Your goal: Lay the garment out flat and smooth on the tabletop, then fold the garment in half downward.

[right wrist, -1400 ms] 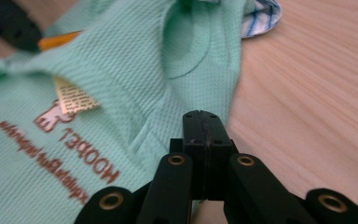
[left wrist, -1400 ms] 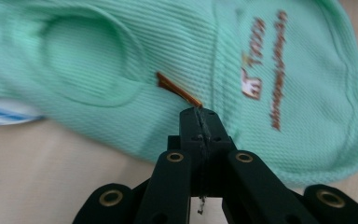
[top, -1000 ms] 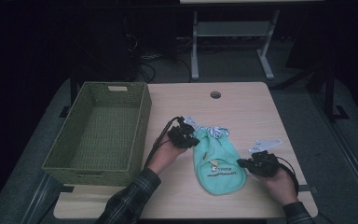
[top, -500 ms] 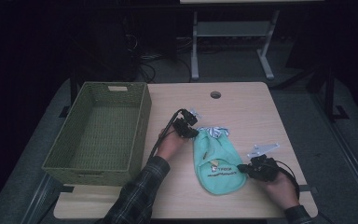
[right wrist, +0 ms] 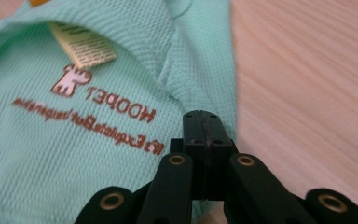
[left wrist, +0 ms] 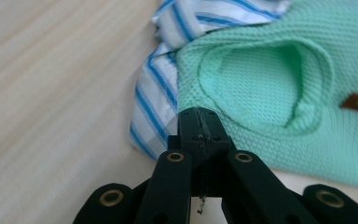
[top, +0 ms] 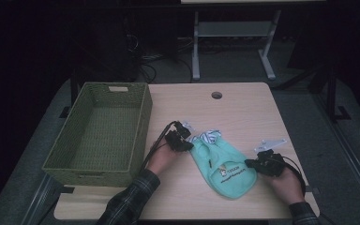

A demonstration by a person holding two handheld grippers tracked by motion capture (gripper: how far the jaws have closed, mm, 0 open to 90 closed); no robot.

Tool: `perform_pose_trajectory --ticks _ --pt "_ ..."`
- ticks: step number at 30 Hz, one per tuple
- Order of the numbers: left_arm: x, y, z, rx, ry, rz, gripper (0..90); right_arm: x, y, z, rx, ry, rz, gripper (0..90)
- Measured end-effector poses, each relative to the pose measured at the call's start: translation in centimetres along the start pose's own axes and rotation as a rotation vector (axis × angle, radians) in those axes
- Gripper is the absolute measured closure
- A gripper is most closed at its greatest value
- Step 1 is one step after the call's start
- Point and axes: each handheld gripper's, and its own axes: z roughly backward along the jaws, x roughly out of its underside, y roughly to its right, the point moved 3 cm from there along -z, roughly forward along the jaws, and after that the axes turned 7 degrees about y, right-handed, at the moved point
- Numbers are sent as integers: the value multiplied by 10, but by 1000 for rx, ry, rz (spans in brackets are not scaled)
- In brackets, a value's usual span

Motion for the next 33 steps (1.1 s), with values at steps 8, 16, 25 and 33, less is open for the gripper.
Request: perform_pose_trajectory --ticks 8,16,25,33 --pt "18 27 16 41 -23 -23 896 -4 11 -5 -3 18 -15 899" --pt "25 38 22 62 -31 -38 895 -4 13 -6 -11 31 -16 897" --pt "19 36 31 59 10 -25 857 -6 3 -2 -54 71 -6 890" --pt "8 29 37 48 50 -10 760 -8 -8 -4 -92 68 9 849"
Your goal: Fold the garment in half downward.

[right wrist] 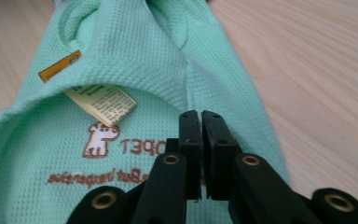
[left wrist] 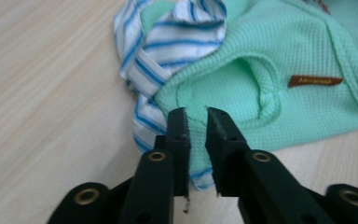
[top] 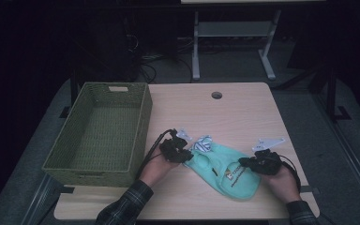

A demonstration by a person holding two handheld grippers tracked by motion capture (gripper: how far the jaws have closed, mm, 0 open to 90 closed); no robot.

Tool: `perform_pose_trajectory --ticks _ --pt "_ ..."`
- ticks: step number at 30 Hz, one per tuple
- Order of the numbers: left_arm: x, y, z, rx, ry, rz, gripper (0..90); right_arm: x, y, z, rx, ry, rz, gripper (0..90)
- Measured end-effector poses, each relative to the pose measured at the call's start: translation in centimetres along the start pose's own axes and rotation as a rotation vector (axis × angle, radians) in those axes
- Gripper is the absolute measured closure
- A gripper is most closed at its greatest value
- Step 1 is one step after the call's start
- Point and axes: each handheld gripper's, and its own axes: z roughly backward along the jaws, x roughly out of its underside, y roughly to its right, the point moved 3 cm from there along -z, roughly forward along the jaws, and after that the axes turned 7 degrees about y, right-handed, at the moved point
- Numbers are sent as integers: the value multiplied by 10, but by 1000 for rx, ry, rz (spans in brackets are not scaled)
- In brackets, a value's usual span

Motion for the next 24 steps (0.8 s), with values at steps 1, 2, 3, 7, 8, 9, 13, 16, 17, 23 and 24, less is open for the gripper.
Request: perform_pose_trajectory --ticks 1,2,3,7,8,9,13,16,17,23,24 --pt "-2 -1 0 -4 9 2 736 0 -1 -1 -5 7 2 837" --pt "-4 -3 1 -8 14 5 719 -1 -3 -2 -5 8 7 832" --pt "-7 -5 1 -14 19 4 695 -1 -4 -2 -8 6 10 827" --pt "-17 -16 0 -28 41 32 590 -3 -9 -4 -20 11 17 797" --pt "-17 -16 0 -28 41 32 569 -3 -9 -4 -20 11 17 797" --pt "-21 -22 -3 -34 45 39 553 -3 -11 -5 -24 4 21 781" --pt "-28 -30 -12 -47 44 53 508 -3 -13 -8 -28 -1 35 758" --pt "-31 -34 -21 -53 43 57 477 -3 -15 -10 -29 -4 32 741" --pt "-30 -35 -24 -49 37 60 464 -2 -15 -10 -28 -5 37 740" --pt "-27 -31 -33 -31 9 47 397 -1 -14 -9 -26 -5 31 727" --pt "-26 -31 -35 -30 9 49 384 -1 -14 -9 -26 -5 31 722"
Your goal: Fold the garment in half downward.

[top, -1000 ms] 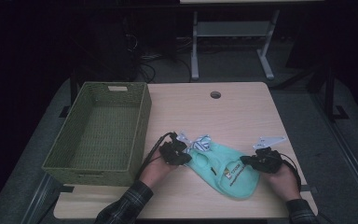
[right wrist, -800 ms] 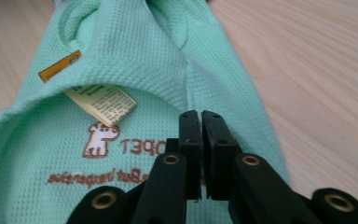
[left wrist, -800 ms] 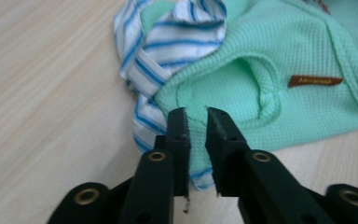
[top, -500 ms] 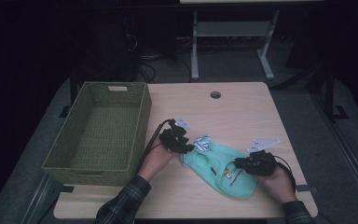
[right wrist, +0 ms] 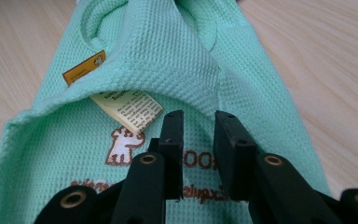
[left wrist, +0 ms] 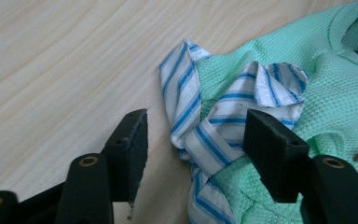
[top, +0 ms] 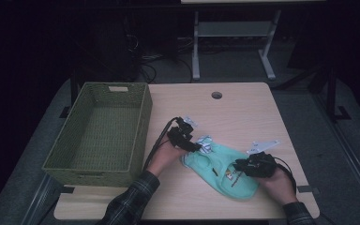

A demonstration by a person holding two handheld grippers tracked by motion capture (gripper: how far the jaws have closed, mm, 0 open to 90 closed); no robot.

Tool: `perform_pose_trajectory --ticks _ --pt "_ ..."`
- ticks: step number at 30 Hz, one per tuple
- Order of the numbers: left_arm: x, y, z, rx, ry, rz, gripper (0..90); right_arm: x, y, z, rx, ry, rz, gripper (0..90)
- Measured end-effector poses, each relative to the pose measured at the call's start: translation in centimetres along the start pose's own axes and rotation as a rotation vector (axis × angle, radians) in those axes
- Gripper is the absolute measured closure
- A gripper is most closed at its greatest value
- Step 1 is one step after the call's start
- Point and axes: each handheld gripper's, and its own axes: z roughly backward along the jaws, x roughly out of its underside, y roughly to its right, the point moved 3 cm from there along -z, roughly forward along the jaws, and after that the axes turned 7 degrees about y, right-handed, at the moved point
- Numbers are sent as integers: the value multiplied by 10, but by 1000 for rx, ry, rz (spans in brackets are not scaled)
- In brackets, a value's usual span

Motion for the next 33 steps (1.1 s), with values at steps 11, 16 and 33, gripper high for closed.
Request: perform_pose_trajectory --ticks 11,16,33 --pt "9 9 -19 21 -45 -14 280 0 -2 -3 -1 -12 16 703" --pt "9 13 -21 -3 -42 -43 247 0 -1 -3 -1 -11 21 699" --pt "6 25 -18 55 -66 -66 682 0 -1 0 5 -5 11 690"
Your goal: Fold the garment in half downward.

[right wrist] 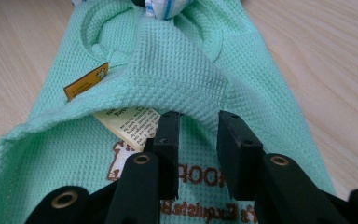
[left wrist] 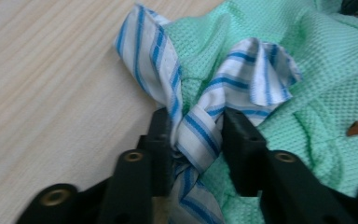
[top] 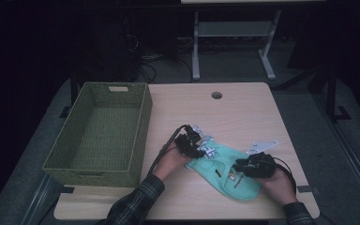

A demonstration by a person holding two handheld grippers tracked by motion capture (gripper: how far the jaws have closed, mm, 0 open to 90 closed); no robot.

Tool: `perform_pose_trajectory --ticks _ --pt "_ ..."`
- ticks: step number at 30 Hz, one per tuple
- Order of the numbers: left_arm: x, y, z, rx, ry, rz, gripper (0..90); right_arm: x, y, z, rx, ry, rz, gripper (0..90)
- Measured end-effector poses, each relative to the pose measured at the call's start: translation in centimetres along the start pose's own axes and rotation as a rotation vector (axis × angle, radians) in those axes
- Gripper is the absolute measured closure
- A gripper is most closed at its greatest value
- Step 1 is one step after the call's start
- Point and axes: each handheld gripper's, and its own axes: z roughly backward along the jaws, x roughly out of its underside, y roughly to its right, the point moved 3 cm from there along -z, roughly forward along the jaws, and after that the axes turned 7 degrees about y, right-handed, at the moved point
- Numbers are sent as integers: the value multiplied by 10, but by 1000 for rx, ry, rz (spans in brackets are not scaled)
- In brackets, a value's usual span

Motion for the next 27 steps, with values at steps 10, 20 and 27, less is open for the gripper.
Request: perform_pose_trajectory --ticks 10,20,27 --pt "-2 -1 4 -8 -6 -8 751 -7 1 12 -1 46 -6 757" --pt "-5 -8 18 -25 5 -12 756 -31 -4 17 -32 123 0 881" --pt "-11 -5 29 -24 32 -24 758 -39 -12 -11 -73 94 19 897"
